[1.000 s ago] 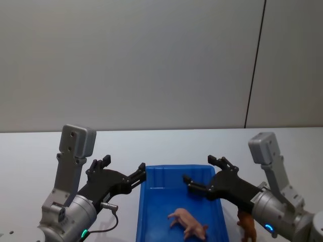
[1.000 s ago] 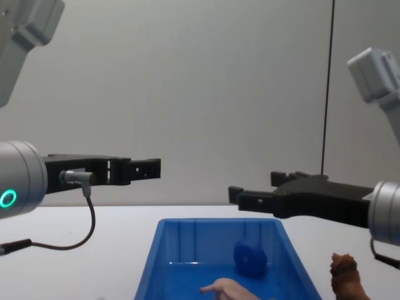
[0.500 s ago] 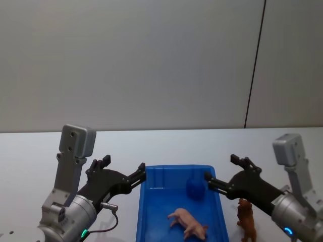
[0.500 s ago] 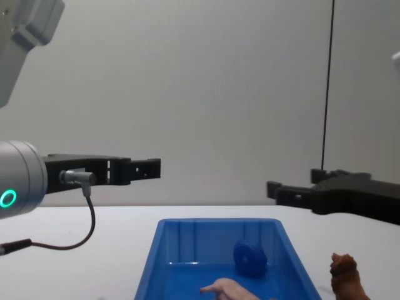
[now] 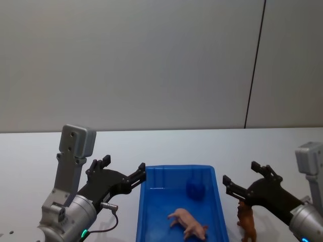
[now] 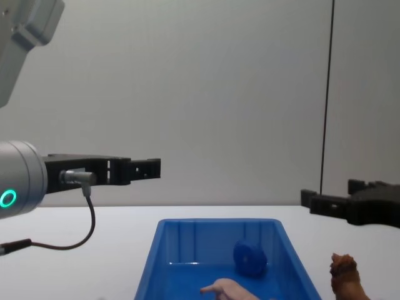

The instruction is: Pick up the two dolls from the table and place them into the box.

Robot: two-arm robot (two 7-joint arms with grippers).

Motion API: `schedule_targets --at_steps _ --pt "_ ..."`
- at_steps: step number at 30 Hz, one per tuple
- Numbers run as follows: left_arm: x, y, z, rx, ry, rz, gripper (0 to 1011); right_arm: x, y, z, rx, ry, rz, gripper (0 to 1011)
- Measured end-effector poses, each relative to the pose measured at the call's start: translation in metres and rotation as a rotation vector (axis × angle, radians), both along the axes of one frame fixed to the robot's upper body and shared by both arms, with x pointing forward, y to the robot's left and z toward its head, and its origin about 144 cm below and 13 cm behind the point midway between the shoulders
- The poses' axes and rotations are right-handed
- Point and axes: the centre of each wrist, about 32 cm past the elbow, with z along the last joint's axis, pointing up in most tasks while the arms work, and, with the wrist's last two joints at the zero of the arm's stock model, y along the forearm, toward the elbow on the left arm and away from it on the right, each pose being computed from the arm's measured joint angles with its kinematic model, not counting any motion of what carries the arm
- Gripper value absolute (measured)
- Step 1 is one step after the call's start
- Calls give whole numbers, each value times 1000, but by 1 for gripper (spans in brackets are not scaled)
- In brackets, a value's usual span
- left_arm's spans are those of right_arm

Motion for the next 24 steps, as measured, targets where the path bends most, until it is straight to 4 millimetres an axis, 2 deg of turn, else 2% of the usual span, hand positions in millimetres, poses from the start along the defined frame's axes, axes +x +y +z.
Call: schedule_targets --at_steps 24 --pt "0 0 0 0 0 0 1003 -34 -7 -14 -14 154 -63 1001"
